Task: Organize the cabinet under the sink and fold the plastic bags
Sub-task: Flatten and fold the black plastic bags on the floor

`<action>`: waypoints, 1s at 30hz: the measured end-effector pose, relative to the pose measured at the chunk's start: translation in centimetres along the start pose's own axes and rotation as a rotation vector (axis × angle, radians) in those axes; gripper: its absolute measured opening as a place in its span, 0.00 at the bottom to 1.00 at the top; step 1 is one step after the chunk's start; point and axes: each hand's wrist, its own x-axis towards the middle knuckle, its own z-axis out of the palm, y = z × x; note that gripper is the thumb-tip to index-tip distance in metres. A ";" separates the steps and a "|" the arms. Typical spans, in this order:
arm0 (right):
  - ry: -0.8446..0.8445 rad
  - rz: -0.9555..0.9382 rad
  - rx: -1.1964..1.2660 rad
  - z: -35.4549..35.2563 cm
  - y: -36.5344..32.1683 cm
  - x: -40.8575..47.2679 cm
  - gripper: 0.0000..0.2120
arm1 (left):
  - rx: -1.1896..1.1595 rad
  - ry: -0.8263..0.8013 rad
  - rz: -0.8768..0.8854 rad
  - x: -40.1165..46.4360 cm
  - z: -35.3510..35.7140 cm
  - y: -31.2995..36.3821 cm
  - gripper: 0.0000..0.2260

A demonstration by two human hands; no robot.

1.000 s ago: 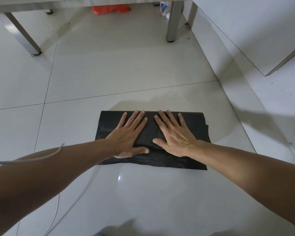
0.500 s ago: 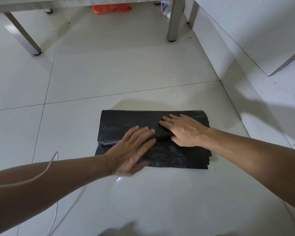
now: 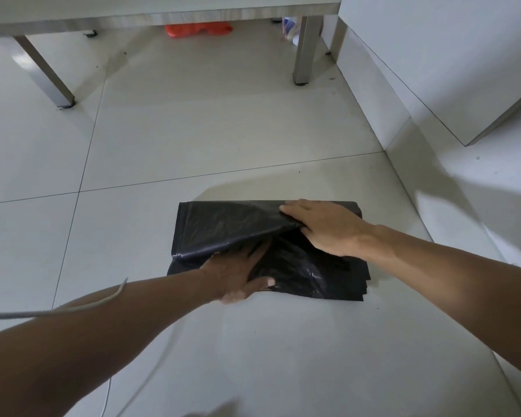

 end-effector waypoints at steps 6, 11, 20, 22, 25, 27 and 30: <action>-0.002 -0.053 -0.247 2.9 -0.3 -0.9 0.28 | -0.289 -0.011 -0.137 1.8 -0.8 1.4 0.28; 0.118 -0.151 -0.335 5.9 0.3 -1.7 0.33 | -0.307 -0.013 -0.246 2.2 -0.3 1.3 0.32; 0.271 -0.176 -0.343 7.1 1.2 -2.5 0.38 | -0.086 0.095 -0.183 -1.8 0.9 1.8 0.28; 0.298 -0.194 -0.356 7.4 1.5 -2.8 0.37 | -0.010 0.128 -0.194 -2.7 1.9 1.5 0.25; 0.292 -0.229 -0.402 8.2 1.9 -3.4 0.36 | 0.097 0.153 -0.219 -3.5 2.5 1.3 0.19; 0.258 -0.202 -0.447 8.8 2.0 -3.6 0.37 | 0.180 0.149 -0.225 -4.1 2.1 1.6 0.15; 0.213 -0.143 -0.480 9.5 1.8 -3.4 0.39 | 0.264 0.190 -0.192 -5.2 0.5 3.0 0.09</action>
